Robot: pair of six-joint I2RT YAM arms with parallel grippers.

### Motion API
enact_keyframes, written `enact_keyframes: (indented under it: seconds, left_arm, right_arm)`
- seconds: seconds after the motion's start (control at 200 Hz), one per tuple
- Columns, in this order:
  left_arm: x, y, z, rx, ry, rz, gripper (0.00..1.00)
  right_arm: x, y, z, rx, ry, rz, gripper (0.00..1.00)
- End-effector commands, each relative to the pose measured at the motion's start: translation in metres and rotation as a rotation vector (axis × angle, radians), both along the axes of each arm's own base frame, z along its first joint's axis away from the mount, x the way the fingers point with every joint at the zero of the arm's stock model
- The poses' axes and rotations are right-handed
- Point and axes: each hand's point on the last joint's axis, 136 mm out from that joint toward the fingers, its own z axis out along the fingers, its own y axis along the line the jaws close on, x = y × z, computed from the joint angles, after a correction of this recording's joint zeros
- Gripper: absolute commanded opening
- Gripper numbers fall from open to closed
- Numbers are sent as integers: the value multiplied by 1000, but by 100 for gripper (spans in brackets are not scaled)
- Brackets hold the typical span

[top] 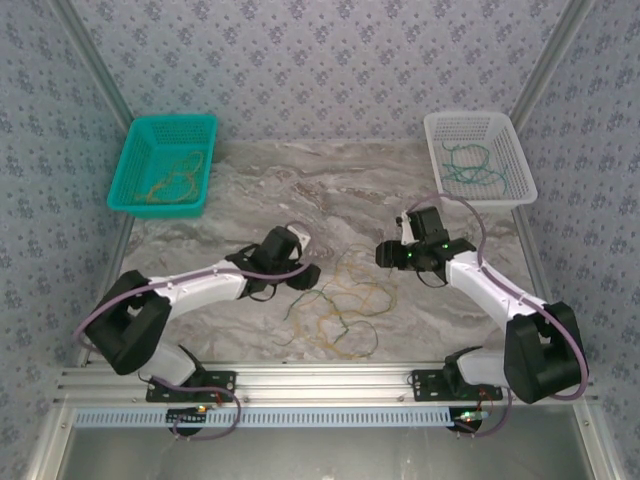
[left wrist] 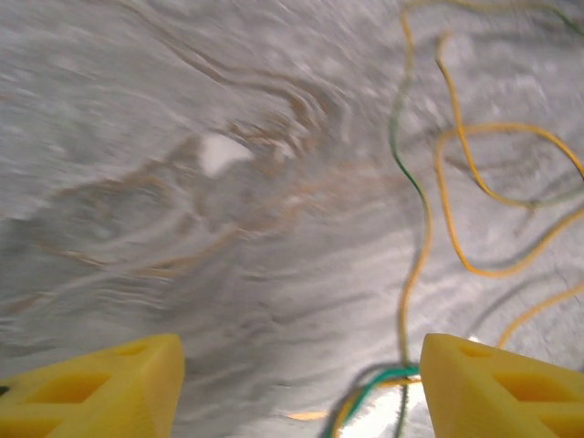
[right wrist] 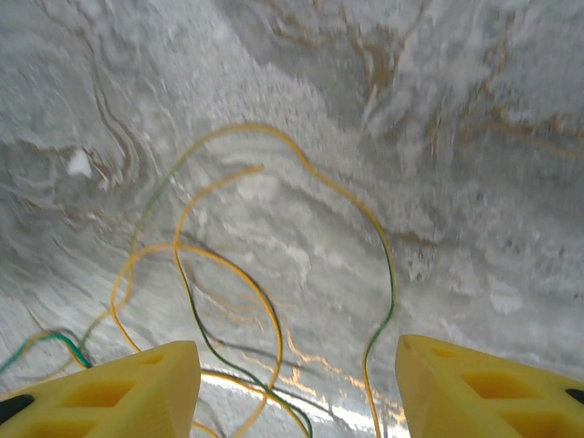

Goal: Untangle the cables

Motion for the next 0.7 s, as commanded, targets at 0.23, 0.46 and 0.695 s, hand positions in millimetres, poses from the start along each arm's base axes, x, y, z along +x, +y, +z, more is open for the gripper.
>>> enact_keyframes:
  seconds: [0.23,0.46,0.695]
  left_arm:
    - [-32,-2,-24,117,85,-82,60]
    - [-23,10,-46,198,97,0,45]
    - [-13,24,-57,245,72,96,33]
  right_arm:
    - [9,-3,15,-200,-319,49,59]
    - [27,10,27,-226,-403,27,65]
    - [16,4,-6,-85,-38,-16,69]
